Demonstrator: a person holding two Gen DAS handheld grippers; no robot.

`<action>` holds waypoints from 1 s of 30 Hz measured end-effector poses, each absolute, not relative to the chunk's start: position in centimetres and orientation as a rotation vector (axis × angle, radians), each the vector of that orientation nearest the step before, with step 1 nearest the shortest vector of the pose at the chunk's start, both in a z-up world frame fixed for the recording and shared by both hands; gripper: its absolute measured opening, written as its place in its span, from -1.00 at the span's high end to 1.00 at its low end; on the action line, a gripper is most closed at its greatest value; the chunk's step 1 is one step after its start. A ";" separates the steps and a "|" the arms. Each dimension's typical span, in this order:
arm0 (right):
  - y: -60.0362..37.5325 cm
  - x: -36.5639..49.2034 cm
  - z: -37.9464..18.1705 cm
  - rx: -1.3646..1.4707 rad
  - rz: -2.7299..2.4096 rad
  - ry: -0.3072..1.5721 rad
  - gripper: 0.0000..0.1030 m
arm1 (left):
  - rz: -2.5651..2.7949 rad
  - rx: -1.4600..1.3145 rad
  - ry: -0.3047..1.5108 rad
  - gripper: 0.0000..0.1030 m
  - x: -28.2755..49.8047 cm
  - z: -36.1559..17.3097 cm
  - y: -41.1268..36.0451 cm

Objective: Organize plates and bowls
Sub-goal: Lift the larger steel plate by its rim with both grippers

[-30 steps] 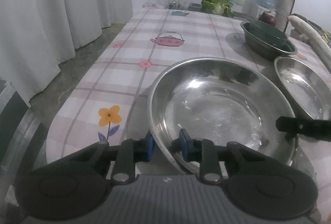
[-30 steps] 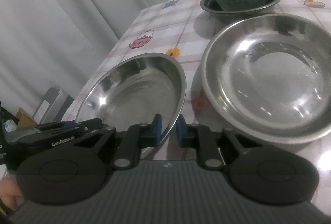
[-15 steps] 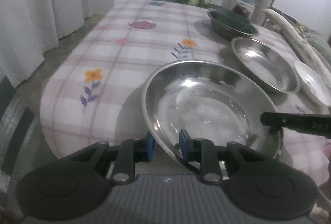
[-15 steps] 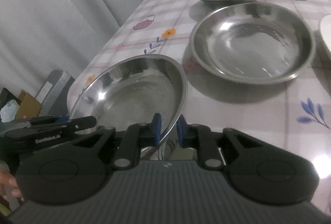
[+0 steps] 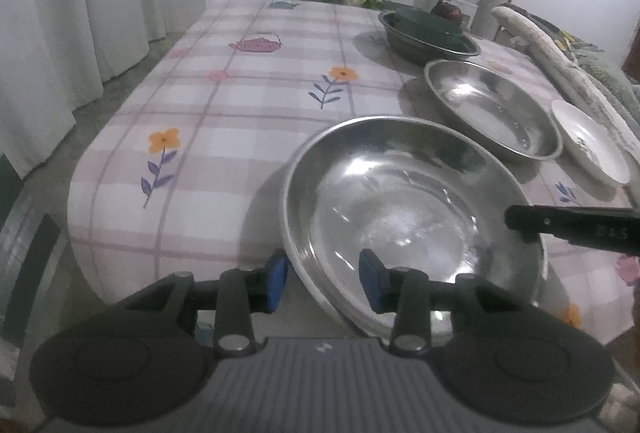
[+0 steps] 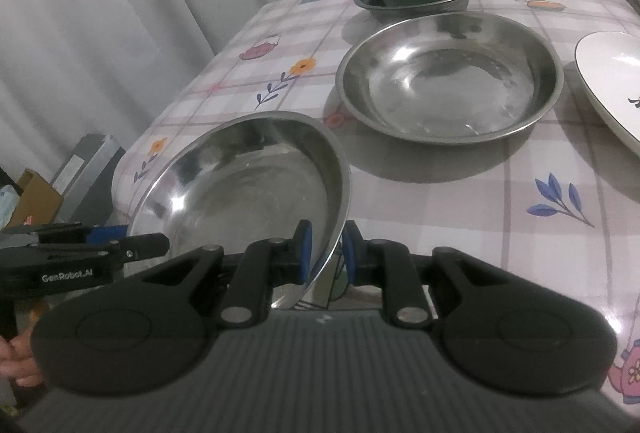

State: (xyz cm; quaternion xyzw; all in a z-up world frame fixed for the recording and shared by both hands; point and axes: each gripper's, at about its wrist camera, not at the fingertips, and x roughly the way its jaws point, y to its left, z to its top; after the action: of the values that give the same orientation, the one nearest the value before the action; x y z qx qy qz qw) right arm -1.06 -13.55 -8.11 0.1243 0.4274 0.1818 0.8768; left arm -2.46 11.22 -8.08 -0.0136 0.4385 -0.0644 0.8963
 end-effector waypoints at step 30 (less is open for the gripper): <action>-12.4 2.2 -9.8 0.335 0.361 0.869 0.67 | -0.069 -0.004 0.881 0.14 0.5 -8.9 11.0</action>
State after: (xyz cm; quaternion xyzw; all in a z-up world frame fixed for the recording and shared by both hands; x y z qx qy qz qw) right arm 2.24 -12.45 -9.83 0.1606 0.4167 0.1733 0.8778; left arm 0.50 11.04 -8.90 -0.0018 0.4265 -0.0336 0.9039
